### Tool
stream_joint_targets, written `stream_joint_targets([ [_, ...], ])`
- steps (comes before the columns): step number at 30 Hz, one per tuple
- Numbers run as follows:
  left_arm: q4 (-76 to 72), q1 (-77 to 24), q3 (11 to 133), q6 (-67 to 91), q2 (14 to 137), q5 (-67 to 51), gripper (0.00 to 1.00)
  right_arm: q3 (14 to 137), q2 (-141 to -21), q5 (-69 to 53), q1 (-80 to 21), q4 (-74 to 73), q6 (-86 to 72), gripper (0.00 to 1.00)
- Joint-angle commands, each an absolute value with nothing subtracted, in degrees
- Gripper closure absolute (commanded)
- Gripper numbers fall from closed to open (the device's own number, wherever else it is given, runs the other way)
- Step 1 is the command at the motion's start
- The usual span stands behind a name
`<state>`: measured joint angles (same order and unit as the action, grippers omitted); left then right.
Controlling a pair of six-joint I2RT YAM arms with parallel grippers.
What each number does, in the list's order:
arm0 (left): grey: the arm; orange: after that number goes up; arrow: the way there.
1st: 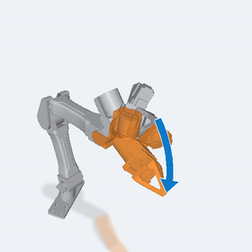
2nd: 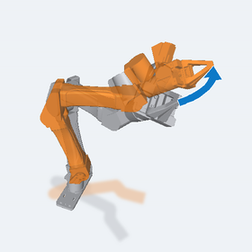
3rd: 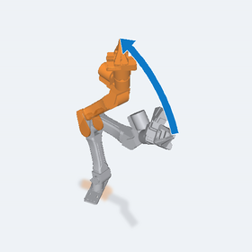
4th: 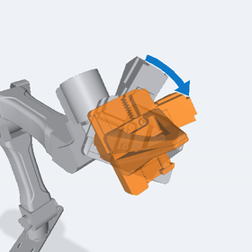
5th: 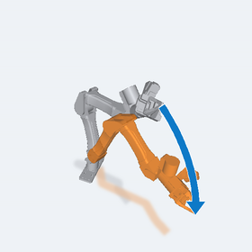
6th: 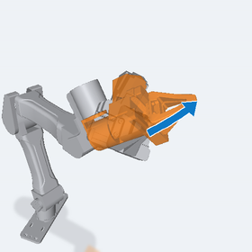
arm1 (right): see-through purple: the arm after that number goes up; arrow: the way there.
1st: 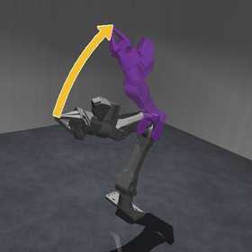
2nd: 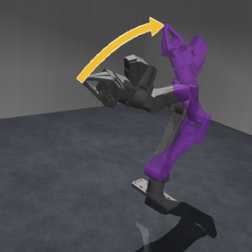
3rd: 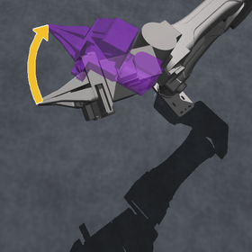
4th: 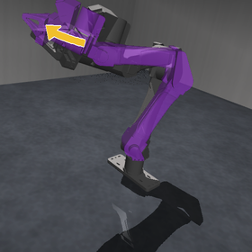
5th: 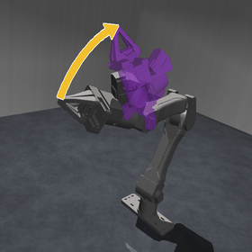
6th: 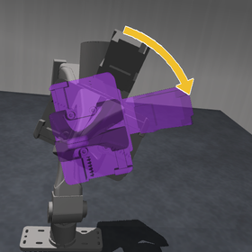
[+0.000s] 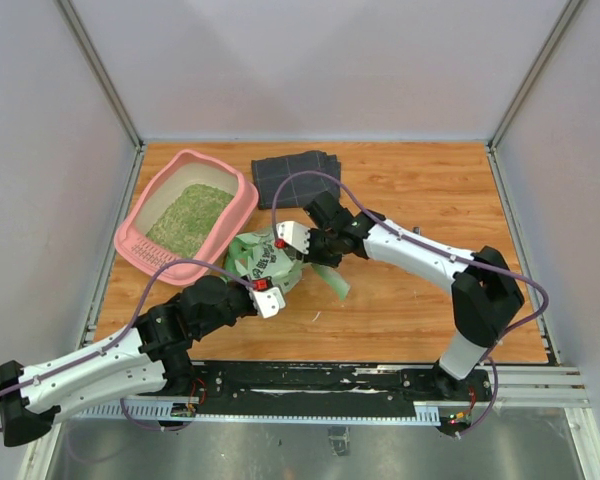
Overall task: Fill the litter box with clean litter
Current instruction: 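Scoop the cat litter from the cat litter bag.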
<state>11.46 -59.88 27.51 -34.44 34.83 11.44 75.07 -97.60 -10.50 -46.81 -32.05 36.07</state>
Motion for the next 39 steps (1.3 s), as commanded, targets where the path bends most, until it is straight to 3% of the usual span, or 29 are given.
stream_joint_targets([
  [1, 8.19, -60.18, 27.29, -34.19, 33.63, 13.96, 1.0, 70.39, -91.87, -16.62, -46.49, -22.04, 35.36, 0.99],
  [6, 8.27, -60.13, 27.6, -34.13, 33.54, 14.99, 1.0, 65.49, -87.38, -18.17, -44.89, -16.32, 32.9, 0.99],
  [22, 8.6, -60.2, 28.71, -32.97, 32.82, 17.74, 1.0, 64.55, -79.09, -22.28, -43.09, -21.53, 32.17, 0.99],
  [39, 8.31, -60.13, 31.28, -31.42, 29.31, 20.33, 1.0, 53.05, -65.65, -22.69, -39.04, -15.99, 25.36, 0.99],
])
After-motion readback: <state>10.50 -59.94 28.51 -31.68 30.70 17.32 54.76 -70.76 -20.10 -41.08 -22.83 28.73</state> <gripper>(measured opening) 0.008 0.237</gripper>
